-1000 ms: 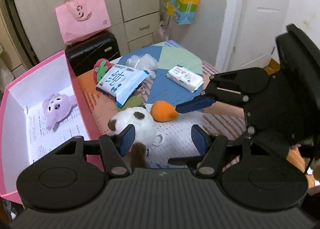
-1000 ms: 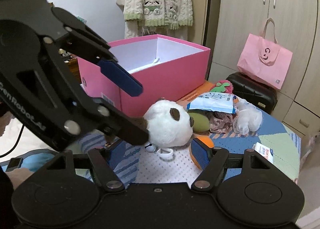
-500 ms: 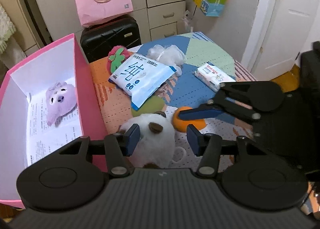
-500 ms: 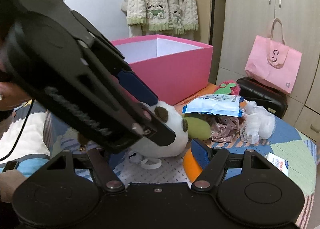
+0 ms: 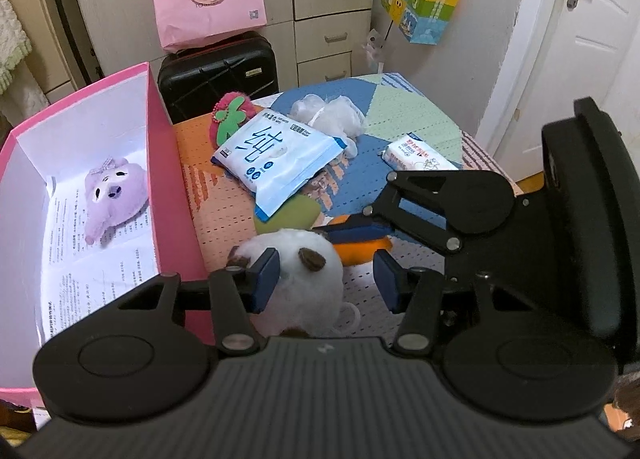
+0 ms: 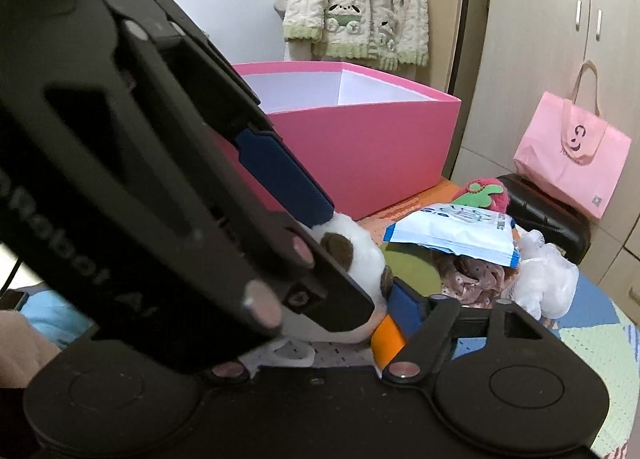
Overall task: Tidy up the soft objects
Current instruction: 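Close the left gripper on the white panda plush and lift it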
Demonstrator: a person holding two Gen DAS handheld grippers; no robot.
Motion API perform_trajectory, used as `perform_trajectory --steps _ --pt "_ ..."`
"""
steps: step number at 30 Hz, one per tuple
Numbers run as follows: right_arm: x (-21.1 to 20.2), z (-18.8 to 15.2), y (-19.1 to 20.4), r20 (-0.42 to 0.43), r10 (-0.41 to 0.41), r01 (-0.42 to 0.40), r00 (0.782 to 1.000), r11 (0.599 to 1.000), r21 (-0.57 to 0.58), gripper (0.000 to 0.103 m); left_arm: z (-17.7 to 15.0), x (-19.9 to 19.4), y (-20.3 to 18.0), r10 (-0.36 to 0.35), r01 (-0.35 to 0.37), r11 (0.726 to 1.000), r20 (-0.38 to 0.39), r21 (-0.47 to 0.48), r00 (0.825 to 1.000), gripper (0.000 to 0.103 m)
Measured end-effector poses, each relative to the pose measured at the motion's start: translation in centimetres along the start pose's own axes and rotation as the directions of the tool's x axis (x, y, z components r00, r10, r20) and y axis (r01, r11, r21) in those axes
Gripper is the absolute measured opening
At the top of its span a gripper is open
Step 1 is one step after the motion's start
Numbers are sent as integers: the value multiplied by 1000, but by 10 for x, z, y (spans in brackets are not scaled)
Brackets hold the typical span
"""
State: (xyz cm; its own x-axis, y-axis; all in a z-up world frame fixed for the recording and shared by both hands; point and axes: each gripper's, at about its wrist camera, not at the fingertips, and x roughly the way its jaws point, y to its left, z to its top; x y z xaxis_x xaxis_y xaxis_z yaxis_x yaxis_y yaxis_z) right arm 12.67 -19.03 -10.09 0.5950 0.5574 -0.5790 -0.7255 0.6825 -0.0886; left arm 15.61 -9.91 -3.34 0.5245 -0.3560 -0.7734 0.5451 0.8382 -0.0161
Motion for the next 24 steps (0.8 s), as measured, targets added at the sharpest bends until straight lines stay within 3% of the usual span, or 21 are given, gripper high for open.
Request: perform_trajectory --steps 9,17,24 --pt "-33 -11 9 36 -60 58 998 997 42 74 -5 -10 -11 -47 46 999 57 15 997 54" --pt "-47 -9 11 60 -96 92 994 993 68 73 -8 -8 -12 -26 27 1000 63 -14 998 60" --pt "-53 -7 16 62 -115 110 991 991 76 72 -16 -9 -10 -26 26 1000 77 -1 997 49"
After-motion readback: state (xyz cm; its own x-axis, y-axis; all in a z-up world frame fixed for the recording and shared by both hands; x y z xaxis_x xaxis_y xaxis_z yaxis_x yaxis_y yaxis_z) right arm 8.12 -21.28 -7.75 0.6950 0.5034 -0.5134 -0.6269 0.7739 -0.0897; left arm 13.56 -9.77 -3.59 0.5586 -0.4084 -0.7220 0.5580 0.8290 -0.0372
